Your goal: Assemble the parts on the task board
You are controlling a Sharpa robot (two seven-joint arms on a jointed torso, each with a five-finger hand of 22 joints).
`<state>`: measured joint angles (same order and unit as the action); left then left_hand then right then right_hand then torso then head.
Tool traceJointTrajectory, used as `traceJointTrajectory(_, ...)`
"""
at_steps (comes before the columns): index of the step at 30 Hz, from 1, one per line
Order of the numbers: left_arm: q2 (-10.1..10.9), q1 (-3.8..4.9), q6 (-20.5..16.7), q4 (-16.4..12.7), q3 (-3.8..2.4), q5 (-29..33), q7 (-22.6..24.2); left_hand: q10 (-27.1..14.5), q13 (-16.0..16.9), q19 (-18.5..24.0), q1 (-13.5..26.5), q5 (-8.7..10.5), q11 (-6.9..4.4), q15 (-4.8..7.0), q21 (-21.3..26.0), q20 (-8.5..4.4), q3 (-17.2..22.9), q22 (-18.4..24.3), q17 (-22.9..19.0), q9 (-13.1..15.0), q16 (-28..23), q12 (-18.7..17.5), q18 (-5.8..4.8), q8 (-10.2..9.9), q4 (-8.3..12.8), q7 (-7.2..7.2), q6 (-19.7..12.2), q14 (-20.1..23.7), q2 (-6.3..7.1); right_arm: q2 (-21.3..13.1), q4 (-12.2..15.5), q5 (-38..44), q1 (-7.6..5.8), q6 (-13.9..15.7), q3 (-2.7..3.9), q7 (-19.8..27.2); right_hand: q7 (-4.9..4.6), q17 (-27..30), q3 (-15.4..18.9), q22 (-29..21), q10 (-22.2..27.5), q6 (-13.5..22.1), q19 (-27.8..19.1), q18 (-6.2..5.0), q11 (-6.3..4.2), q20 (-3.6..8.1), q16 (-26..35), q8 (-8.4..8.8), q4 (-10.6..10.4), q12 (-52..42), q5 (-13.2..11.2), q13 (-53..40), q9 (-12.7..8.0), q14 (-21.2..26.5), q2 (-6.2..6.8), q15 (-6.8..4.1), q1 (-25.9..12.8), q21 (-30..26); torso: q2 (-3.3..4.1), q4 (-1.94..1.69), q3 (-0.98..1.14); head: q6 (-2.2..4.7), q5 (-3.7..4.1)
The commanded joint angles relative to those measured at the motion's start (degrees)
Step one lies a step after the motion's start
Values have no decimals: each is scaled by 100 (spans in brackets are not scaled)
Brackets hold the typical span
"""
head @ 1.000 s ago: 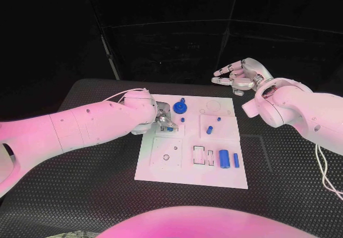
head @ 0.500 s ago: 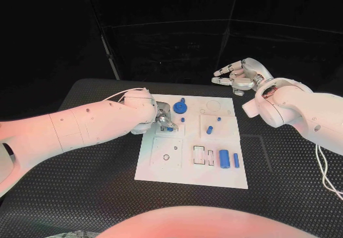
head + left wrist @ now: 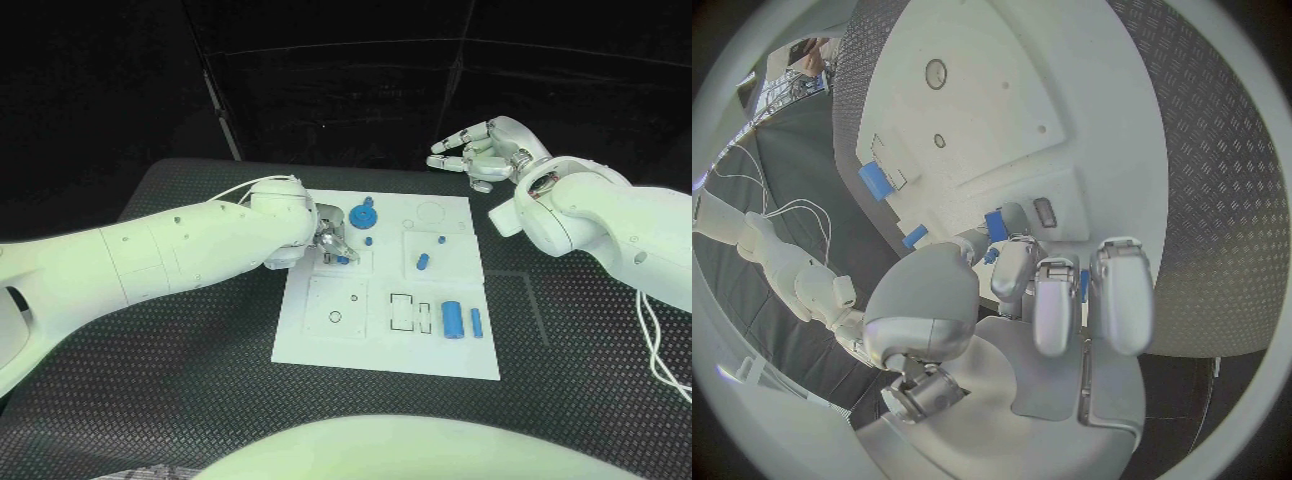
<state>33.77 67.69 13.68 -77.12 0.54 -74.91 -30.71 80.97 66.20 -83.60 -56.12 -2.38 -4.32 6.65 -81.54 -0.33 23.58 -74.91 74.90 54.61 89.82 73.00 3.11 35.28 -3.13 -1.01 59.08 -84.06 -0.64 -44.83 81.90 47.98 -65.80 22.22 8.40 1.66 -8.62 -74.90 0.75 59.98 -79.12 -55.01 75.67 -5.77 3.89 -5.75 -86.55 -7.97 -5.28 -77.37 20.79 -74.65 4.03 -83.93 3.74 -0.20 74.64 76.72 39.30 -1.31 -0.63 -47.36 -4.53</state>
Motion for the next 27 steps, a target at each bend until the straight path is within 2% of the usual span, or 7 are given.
traceJointTrajectory(1, -27, -68, 375, 66, 61, -19, -120, 8, -1, -22, -8, -32, -14, 27, 30, -9, -43, -586, 1510, 15, 18, 16, -46, 42, 8, 4, 38, -594, 14, 6, 12, 17, -10, -23, 4, 19, 10, -685, 41, -10, 22, 20, 10, 8, -25, 31, 20, -32, 7, 6, -23, 13, -7, -428, -7, -46, -57, -28, 2, -1, 1, -2, 6)
traceJointTrajectory(8, -103, -45, 464, 179, 61, -20, -123, 3, -15, -19, 323, -32, 1, 17, 43, -5, -391, -586, 1510, 53, 18, 7, -45, 40, -282, 21, 21, -594, 46, 2, 17, 17, -11, -16, 4, 13, 10, -679, 43, -12, 26, 20, 9, 8, -25, 31, 23, -33, 4, 10, -22, 17, -7, -427, -8, -46, -59, -29, 2, -2, 3, -5, 12)
traceJointTrajectory(13, -149, -28, 625, 274, 61, -16, -127, -8, -33, -13, 452, -32, 2, 18, 56, -4, -596, -581, 1510, 69, 18, -6, -41, 31, -401, 23, 8, -594, 94, -1, 21, 17, -11, -11, 4, 8, 10, -679, 43, -12, 26, 20, 9, 8, -25, 31, 23, -33, 4, 10, -22, 17, -7, -427, -8, -46, -59, -29, 1, -7, 2, -17, 15)
traceJointTrajectory(21, -189, -16, 848, 340, 62, 1, -132, -16, -42, -6, 514, -32, 2, 18, 71, -4, -766, -574, 1510, 82, 18, -13, -38, 21, -485, 21, 5, -594, 117, -2, 24, 17, -11, -21, 4, 0, 10, -677, 46, -18, 27, 21, 6, 7, -25, 31, 24, -33, 0, 11, -22, 20, -7, -426, -9, -46, -65, -32, -4, -6, -1, -23, 22)
traceJointTrajectory(27, -191, -13, 879, 350, 62, 6, -135, -18, -48, -2, 517, -33, 2, 18, 78, -4, -788, -568, 1510, 84, 18, -17, -36, 20, -495, 21, 5, -594, 116, -4, 25, 18, -11, -29, 4, -8, 10, -677, 52, -13, 26, 23, 9, 8, -24, 31, 24, -34, -6, 10, -21, 18, -7, -426, -8, -46, -73, -30, -3, -9, -4, -14, 24)
